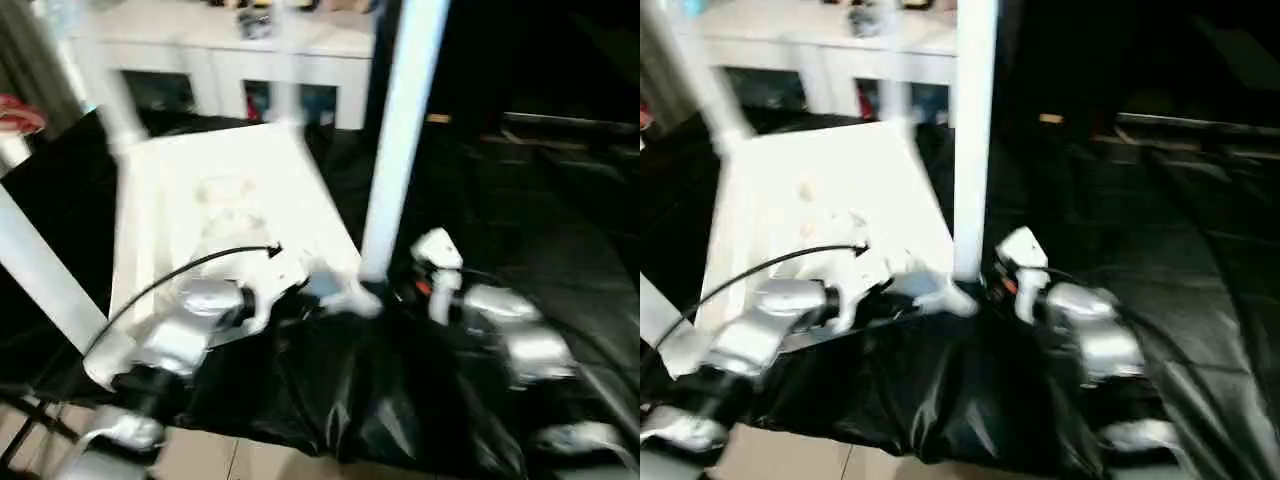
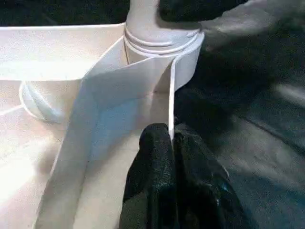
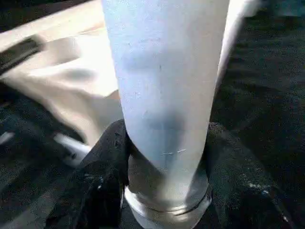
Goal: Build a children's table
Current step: Rotate leg to tighten
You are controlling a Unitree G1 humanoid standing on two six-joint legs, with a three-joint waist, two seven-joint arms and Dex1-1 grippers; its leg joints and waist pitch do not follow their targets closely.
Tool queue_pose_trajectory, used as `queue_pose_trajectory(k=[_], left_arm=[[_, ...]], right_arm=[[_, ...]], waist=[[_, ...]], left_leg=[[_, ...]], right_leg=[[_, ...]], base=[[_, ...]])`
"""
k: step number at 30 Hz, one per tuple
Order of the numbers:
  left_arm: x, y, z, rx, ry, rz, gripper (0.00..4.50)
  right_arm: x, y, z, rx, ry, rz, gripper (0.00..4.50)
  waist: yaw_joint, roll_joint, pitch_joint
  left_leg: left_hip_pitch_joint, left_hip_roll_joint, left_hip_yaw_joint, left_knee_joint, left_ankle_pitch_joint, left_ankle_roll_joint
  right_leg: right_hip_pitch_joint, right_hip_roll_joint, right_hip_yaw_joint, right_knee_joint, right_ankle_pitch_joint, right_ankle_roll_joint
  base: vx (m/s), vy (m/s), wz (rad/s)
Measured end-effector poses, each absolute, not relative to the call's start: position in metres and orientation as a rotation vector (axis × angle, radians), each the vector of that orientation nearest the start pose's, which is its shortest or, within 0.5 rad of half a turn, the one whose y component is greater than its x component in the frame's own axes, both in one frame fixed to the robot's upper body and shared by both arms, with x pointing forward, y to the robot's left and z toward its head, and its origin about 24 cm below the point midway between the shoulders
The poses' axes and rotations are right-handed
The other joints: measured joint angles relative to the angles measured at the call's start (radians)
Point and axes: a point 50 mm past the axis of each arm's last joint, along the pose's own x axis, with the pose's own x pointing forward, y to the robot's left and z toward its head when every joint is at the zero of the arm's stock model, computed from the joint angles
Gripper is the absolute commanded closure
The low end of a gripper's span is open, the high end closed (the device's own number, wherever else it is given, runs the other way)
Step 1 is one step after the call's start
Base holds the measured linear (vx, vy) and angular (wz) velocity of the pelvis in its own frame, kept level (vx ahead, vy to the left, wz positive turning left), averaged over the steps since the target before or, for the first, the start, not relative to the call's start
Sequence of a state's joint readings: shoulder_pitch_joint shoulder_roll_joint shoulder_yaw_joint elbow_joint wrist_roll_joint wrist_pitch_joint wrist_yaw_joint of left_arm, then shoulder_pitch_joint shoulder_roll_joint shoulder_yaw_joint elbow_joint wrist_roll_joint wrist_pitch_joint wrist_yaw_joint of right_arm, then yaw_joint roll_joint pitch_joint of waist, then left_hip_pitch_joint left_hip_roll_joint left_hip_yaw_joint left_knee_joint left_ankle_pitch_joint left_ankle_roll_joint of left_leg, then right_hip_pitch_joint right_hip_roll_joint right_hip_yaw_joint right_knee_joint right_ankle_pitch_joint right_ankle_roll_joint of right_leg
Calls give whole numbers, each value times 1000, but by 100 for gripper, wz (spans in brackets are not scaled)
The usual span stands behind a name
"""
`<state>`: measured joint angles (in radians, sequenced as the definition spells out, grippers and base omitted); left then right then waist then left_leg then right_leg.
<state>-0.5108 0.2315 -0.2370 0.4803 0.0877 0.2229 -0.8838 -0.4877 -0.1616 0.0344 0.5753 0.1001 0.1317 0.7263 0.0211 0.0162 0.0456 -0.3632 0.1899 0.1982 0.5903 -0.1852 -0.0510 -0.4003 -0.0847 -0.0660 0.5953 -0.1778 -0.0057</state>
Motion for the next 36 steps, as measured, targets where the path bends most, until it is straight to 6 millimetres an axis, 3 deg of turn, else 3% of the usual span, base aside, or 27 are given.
queue_pose_trajectory(k=[3,6,7,8,14,18,21,25,32,36], left_arm=[[321,99,39,346,395,-965,450],[321,96,39,337,391,-942,450],[321,96,40,338,391,-942,450],[321,96,40,339,389,-942,450],[320,97,41,340,385,-963,450],[316,101,42,339,378,-1009,450],[311,105,44,334,378,-1071,450],[304,104,46,340,369,-1187,450],[299,117,48,348,385,-1293,450],[298,121,49,347,396,-1324,450]], right_arm=[[335,-109,37,4,258,649,252],[337,-107,38,2,253,620,252],[337,-107,38,2,247,621,252],[337,-107,38,6,240,619,197],[335,-111,39,30,238,665,152],[330,-121,42,-4,238,764,152],[328,-127,43,-38,253,851,152],[323,-134,46,-85,263,981,152],[314,-143,49,-137,310,1187,152],[311,-143,52,-139,321,1245,188]], waist=[[-16,0,0],[-17,1,0],[-17,1,-1],[-17,1,-1],[-15,2,-1],[-12,2,-1],[-6,3,-1],[22,4,-1],[33,3,0],[40,2,0]], left_leg=[[-1,0,-1,0,0,0],[-2,-2,-1,0,0,0],[-2,-2,-1,0,0,0],[-2,-2,-1,0,0,0],[-3,-2,-1,-1,0,0],[-4,-2,-1,-2,0,0],[-5,-1,-1,-3,0,0],[-7,0,1,-4,0,0],[-9,0,2,-3,0,1],[-9,1,2,-2,0,1]], right_leg=[[-1,0,-1,-2,0,0],[-1,-2,-1,-2,0,0],[-1,-2,-1,-2,0,0],[-1,-2,-1,-2,0,0],[-2,-2,-1,-1,0,0],[-2,-2,-1,0,1,-1],[-3,-2,-2,1,4,-6],[-3,-2,-2,1,2,-4],[-4,-2,-2,0,2,-4],[-4,-2,-2,1,2,-4]], base=[[0,0,0],[0,0,0],[0,0,0],[0,0,0],[0,0,0],[0,0,0],[0,0,0],[0,0,0],[0,0,0],[0,0,0]])
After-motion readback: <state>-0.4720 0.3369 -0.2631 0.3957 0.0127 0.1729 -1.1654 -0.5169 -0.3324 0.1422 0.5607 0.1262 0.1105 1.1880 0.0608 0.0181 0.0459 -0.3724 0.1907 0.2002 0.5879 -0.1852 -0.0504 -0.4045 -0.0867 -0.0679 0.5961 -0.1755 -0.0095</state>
